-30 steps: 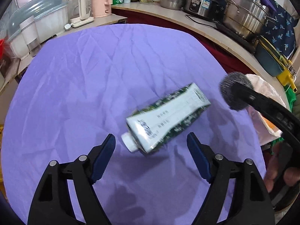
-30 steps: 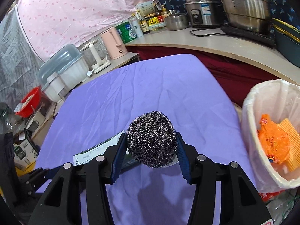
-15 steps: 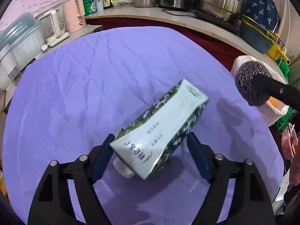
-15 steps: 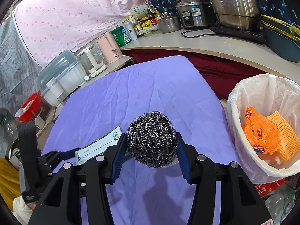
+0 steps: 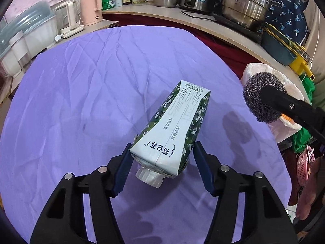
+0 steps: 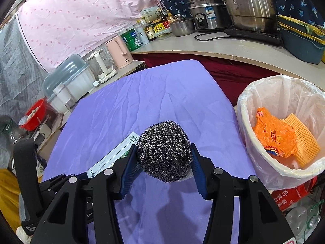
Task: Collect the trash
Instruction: 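Lift the carton and scrubber and carry them over the bin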
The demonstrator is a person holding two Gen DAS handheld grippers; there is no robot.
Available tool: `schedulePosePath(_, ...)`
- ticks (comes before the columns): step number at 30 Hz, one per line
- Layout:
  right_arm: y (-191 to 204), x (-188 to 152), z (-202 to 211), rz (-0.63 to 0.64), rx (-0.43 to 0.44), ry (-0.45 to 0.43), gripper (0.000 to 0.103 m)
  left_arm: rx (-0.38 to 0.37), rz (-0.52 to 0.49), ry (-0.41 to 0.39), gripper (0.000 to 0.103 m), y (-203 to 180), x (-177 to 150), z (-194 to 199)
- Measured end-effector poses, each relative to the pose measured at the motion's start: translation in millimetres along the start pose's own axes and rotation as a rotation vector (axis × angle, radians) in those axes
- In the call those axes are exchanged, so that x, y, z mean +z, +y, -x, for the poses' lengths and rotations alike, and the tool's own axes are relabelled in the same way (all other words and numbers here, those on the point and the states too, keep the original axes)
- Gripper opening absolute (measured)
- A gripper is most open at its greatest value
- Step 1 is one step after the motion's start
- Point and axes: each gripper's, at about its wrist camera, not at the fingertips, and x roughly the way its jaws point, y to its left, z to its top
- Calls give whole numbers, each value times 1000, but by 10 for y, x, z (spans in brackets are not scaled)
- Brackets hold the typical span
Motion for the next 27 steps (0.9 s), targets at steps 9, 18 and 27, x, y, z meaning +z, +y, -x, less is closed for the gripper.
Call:
schedulePosePath(9,-60,-121,303,-7,13,-33,49,-6,12,-30,55,-223,-84,321)
schedulePosePath(18,-181,-153,636,-21,7,-86,49,-16,-24,-76,52,-471,-38,646)
schedulePosePath(27,-360,-172,871,-49,-11,-123,49,-28,-53,-125,52,-717,57,876)
